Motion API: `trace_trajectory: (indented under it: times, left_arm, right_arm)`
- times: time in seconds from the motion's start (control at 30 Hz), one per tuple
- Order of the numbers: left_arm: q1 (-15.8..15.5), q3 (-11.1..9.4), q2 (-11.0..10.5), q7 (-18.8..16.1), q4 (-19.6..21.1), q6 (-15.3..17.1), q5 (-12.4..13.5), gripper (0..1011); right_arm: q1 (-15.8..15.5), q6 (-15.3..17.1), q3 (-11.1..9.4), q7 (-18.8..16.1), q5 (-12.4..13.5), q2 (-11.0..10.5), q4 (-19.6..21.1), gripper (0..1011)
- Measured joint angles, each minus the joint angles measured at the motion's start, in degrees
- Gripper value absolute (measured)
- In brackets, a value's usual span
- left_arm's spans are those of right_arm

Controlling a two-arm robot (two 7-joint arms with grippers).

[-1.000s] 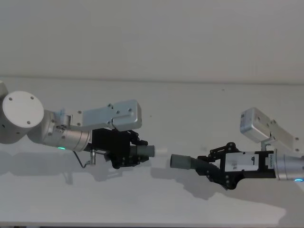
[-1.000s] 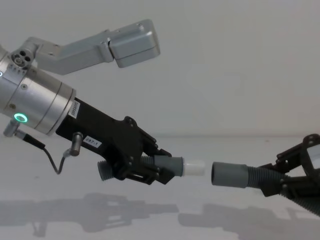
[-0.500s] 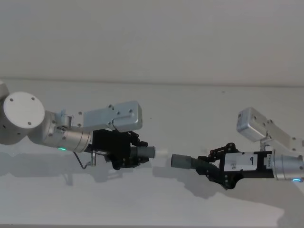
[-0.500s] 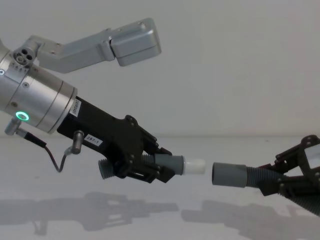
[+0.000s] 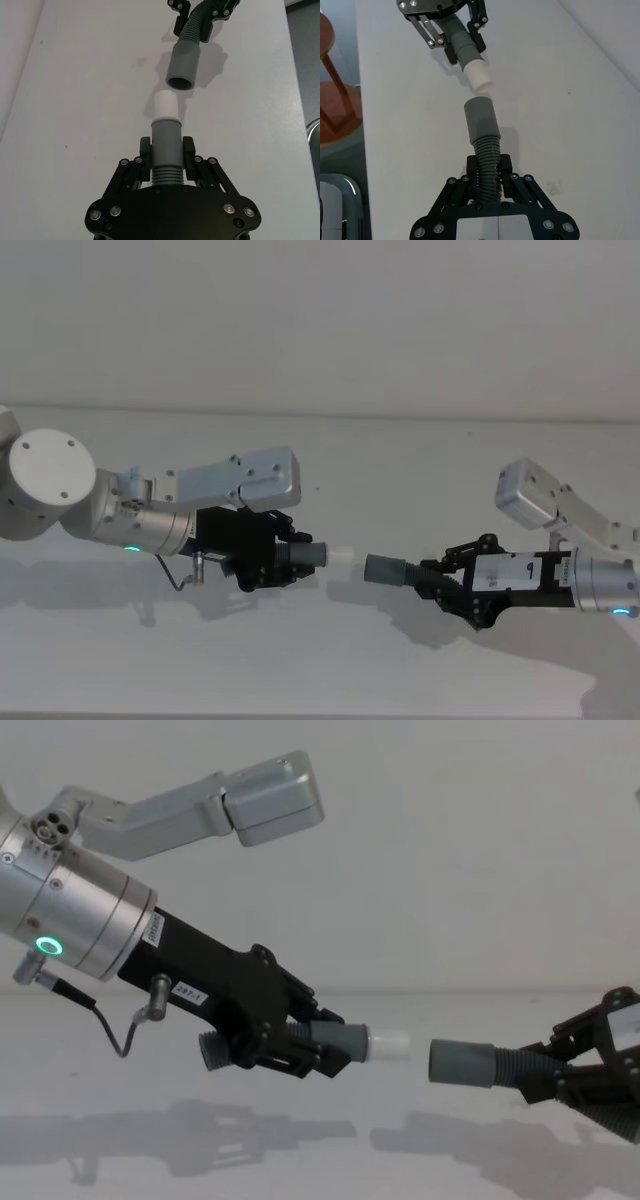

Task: Use both hands to pick up one end of the pipe from the table, align the ends, and insert them.

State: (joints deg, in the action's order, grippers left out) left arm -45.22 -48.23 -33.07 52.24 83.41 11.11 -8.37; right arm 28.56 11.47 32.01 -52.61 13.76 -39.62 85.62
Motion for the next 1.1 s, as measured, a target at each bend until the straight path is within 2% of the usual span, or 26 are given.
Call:
trace_trajectory:
  times: [1.1]
  left_arm:
    - [-0.8,-1.1,1.1,-0.9,-1.3,0.2,-0.6,365]
  right_arm:
    - [2.3,1.5,1.5,0.6,1.4,0.6,-2.1,274]
